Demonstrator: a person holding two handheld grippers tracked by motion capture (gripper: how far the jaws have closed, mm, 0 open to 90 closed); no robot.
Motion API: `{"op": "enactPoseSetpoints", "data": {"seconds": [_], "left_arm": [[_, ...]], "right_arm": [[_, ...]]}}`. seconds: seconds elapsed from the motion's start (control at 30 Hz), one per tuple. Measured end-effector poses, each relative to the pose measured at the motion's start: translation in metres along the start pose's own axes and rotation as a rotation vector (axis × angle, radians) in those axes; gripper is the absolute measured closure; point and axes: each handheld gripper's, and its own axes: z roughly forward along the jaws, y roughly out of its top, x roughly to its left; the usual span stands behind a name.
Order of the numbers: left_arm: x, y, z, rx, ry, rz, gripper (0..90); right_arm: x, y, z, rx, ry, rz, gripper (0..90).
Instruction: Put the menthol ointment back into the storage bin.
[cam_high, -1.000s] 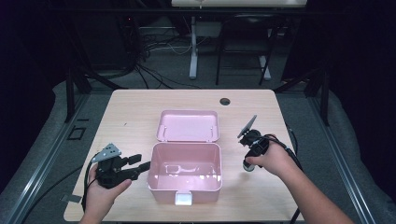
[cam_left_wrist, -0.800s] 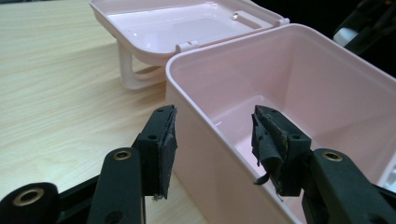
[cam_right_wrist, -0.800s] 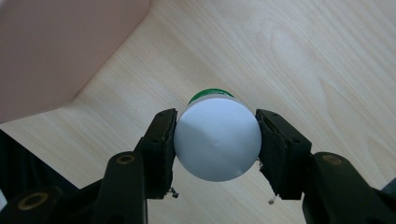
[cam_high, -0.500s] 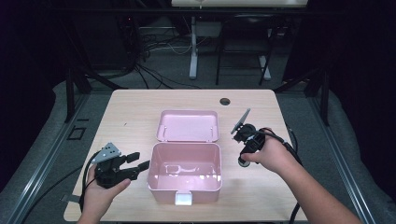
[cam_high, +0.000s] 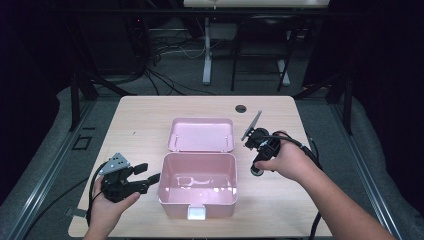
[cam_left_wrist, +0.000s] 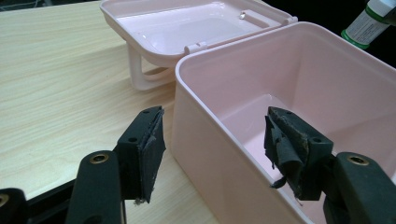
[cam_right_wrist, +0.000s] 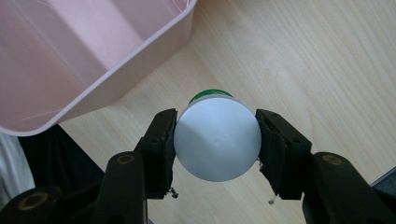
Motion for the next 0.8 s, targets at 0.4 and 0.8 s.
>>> {"op": "enactPoseSetpoints", "data": {"seconds": [0.4, 0.8], "left_arm": [[0.000, 0.000, 0.001, 0.006, -0.010, -0.005, 38.1], [0.001, -0.001, 0.002, 0.009, -0.010, -0.011, 38.1]], "right_arm": [[0.009, 0.012, -0.015, 0.007, -0.008, -0.057, 50.0], [0.019, 0.024, -0.022, 0.021, 0.009, -0.142, 50.0]]}}
